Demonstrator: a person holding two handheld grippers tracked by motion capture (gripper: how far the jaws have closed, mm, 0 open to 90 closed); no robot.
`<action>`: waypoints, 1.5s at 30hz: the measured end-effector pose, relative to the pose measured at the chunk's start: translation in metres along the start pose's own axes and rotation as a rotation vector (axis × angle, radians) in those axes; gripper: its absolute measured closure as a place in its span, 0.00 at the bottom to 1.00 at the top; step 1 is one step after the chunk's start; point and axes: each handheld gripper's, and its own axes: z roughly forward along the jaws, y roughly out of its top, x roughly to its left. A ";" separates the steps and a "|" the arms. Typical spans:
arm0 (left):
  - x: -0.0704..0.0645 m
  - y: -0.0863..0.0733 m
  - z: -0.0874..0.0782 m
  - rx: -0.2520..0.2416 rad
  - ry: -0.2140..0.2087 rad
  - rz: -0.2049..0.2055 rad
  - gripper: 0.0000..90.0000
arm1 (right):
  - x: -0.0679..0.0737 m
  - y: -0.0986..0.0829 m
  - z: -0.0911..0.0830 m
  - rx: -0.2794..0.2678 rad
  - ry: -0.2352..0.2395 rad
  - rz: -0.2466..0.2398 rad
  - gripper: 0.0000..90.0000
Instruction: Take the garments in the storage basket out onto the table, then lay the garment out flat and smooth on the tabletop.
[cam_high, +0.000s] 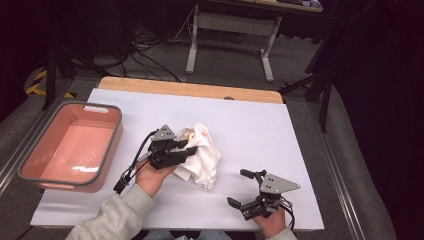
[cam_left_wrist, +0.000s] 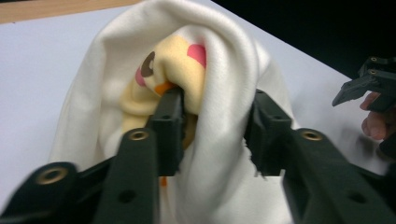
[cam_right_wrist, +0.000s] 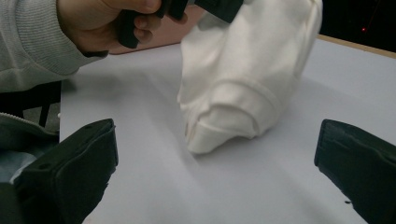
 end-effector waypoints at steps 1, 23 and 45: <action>0.002 0.000 0.000 -0.006 -0.007 -0.001 0.52 | 0.001 0.000 -0.001 0.000 -0.006 -0.002 0.00; 0.011 -0.001 -0.056 0.008 -0.011 0.169 0.11 | -0.001 0.007 -0.006 0.019 -0.075 0.079 0.04; 0.010 -0.018 -0.085 0.068 -0.081 0.226 0.02 | -0.006 0.034 0.034 0.261 0.036 -0.043 0.38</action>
